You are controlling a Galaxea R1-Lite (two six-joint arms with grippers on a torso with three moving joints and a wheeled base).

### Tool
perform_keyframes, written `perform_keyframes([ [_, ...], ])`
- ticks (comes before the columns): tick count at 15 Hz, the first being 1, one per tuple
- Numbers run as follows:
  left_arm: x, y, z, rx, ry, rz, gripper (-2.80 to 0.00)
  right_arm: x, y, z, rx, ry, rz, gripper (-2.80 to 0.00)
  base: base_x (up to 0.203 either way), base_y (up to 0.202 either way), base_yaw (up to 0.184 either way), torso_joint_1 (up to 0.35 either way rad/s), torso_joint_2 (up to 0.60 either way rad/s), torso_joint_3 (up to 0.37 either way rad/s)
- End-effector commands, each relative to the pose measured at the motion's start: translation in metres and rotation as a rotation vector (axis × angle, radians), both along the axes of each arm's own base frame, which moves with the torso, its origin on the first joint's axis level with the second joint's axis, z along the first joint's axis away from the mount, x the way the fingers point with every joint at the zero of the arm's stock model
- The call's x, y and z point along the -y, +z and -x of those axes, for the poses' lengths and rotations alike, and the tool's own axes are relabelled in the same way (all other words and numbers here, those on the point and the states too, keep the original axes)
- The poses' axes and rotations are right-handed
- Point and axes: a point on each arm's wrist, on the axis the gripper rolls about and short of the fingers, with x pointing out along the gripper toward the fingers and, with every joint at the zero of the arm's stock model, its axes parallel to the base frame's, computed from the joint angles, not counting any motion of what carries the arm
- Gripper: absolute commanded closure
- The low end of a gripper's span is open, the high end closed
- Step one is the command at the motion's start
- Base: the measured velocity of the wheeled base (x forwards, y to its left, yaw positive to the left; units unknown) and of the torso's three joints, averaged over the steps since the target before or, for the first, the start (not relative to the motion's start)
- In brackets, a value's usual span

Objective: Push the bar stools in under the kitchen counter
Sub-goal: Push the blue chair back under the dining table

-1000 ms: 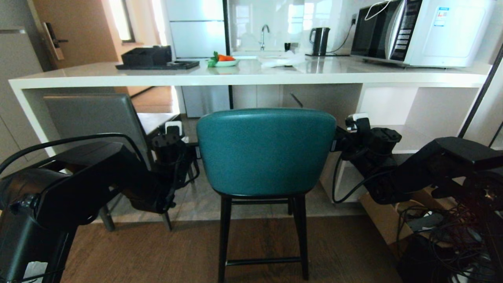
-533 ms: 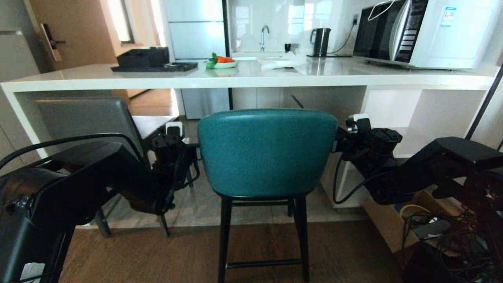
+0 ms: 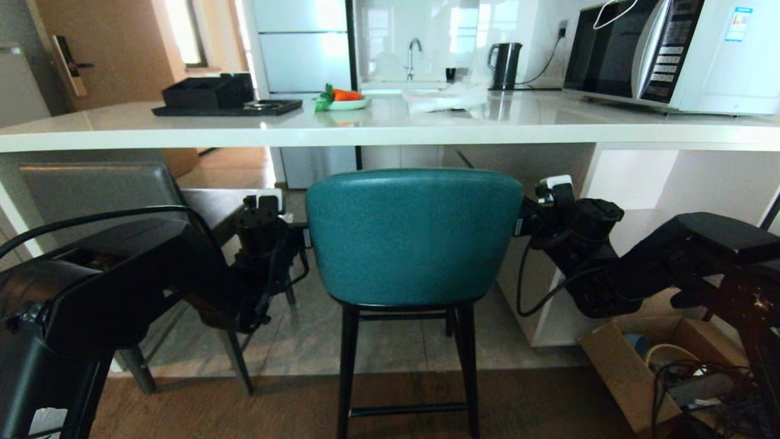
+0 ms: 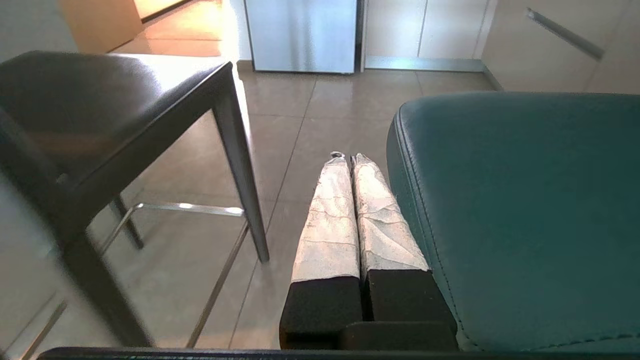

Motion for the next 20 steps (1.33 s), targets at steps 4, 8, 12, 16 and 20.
perform_keyframes([
  [4,0.017,0.003,0.003,0.021,-0.068,-0.02,0.0,-0.027,0.003,0.007,0.014,0.06,-0.003,0.0,0.187,0.0,0.0,0.003,0.0,0.002],
  [8,0.02,0.008,0.001,0.035,-0.073,-0.015,0.0,-0.028,0.009,0.007,0.028,0.061,-0.005,0.0,0.189,0.0,0.0,0.002,0.0,-0.003],
  [12,0.024,0.027,0.002,0.057,-0.081,-0.007,0.0,-0.032,0.024,0.012,0.049,0.071,-0.01,0.0,0.19,0.0,0.002,0.007,0.0,-0.001],
  [16,0.028,0.029,0.005,0.064,-0.087,-0.002,0.0,-0.031,0.023,0.013,0.047,0.068,-0.012,0.0,0.193,0.0,0.001,0.003,0.0,-0.004],
  [20,0.034,0.027,0.026,0.05,-0.118,-0.005,0.0,-0.027,0.024,0.025,0.036,0.059,-0.012,0.0,0.054,0.0,0.0,-0.002,0.0,0.001],
])
